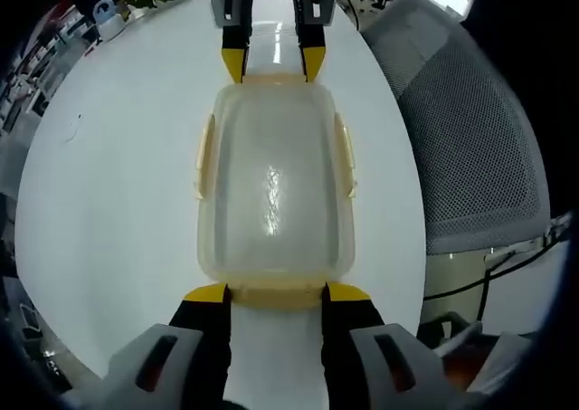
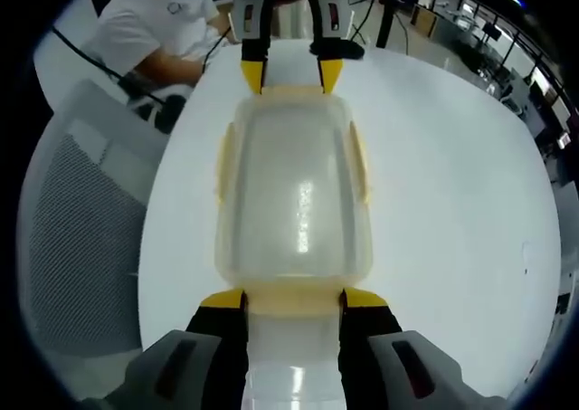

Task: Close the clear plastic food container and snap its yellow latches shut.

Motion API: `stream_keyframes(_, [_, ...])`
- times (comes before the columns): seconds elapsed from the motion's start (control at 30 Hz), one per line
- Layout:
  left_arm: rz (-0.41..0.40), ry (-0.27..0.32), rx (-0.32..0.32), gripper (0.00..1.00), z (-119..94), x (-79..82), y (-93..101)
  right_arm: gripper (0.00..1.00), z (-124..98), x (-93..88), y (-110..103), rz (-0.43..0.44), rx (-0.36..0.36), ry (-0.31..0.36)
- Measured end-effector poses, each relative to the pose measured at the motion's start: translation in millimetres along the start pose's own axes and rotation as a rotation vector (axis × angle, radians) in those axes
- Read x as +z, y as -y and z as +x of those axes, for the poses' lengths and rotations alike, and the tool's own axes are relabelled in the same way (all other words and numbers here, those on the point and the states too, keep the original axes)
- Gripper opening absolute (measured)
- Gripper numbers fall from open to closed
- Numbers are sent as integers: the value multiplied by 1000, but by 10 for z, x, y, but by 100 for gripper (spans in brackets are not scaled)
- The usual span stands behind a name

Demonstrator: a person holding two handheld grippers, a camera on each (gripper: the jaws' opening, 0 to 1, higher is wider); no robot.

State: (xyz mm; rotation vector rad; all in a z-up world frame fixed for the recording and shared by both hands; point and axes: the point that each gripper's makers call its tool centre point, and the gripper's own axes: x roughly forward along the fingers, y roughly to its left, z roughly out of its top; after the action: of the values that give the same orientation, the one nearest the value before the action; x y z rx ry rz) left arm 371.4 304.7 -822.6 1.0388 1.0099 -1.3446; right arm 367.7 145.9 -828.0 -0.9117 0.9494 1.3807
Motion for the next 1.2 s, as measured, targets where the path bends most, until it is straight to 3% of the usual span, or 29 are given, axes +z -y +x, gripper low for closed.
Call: stream_keyframes(1.2, [6, 1, 0, 38, -431, 206, -115, 37, -501, 94, 103, 0, 3, -7])
